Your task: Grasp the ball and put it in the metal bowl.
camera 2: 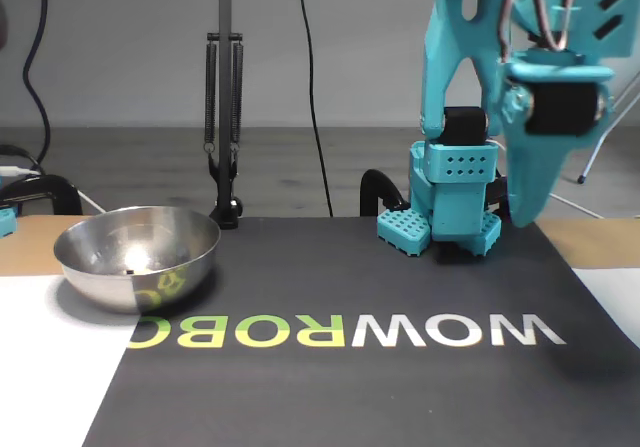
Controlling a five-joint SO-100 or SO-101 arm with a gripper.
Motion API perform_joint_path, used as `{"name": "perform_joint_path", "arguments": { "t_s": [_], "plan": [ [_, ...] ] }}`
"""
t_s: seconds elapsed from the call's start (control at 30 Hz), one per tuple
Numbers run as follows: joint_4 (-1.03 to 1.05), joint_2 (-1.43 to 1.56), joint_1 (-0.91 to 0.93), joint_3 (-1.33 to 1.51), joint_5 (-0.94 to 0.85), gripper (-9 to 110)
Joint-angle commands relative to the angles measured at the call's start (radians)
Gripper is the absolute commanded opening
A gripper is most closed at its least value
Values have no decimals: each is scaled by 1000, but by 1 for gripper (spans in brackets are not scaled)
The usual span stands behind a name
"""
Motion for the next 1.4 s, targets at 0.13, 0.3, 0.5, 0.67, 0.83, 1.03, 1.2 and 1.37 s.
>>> {"name": "perform_joint_path", "arguments": {
  "t_s": [0.13, 0.3, 0.5, 0.67, 0.83, 1.03, 1.2, 1.37],
  "plan": [
    [-156, 186, 3, 167, 17, 0],
    [-313, 341, 3, 377, 17, 0],
    [-466, 535, 46, 575, 17, 0],
    [-551, 696, 57, 709, 17, 0],
    [-626, 877, 57, 864, 17, 0],
    [-706, 1112, 57, 1055, 14, 0],
    [-755, 1299, 57, 1203, 12, 0],
    [-781, 1477, 57, 1344, 8, 0]
  ]
}}
